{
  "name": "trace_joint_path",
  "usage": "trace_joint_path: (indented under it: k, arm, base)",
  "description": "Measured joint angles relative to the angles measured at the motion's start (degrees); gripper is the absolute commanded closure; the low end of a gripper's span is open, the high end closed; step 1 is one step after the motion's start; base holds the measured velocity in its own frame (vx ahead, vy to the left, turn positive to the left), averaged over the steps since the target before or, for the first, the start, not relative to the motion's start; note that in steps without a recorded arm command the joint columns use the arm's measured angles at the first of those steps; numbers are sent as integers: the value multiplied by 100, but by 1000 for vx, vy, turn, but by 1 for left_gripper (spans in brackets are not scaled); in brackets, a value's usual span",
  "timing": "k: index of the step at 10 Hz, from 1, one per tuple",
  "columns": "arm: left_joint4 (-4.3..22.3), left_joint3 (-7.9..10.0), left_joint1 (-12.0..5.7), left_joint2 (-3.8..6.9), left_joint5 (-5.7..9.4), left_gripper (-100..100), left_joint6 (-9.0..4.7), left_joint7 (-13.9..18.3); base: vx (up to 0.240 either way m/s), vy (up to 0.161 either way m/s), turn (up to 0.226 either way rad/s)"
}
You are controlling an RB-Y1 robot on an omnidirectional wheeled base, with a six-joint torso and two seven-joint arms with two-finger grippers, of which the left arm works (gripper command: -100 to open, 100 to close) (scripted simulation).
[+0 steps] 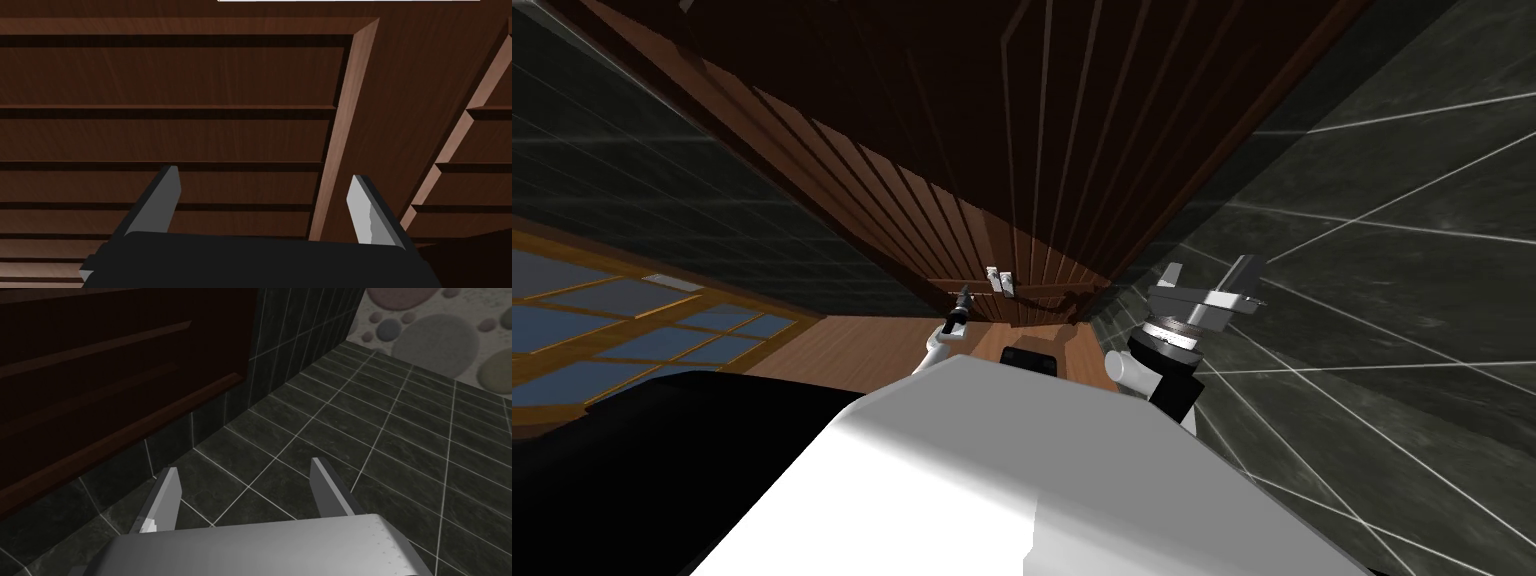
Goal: Pull the door open
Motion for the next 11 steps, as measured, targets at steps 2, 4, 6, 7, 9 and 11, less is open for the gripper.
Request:
trace_joint_path:
  k: [2, 4, 6, 7, 9, 11]
  arm:
    - [-203, -151, -3, -47, -15, -100, 59, 33]
    - [-236, -257, -84, -82, -27, -100, 59, 50]
    - [-112, -66, 23, 14, -3, -100, 45, 34]
    - [0, 36, 27, 95, 17, -100, 29, 42]
    - [82, 232, 134, 212, 48, -100, 15, 36]
    - [194, 386, 121, 223, 49, -100, -12, -12]
  base:
    - [-101, -132, -168]
    - [-30, -6, 98]
    - [-69, 110, 132]
    - [3, 92, 92]
    - [87, 76, 85]
    - [173, 48, -12]
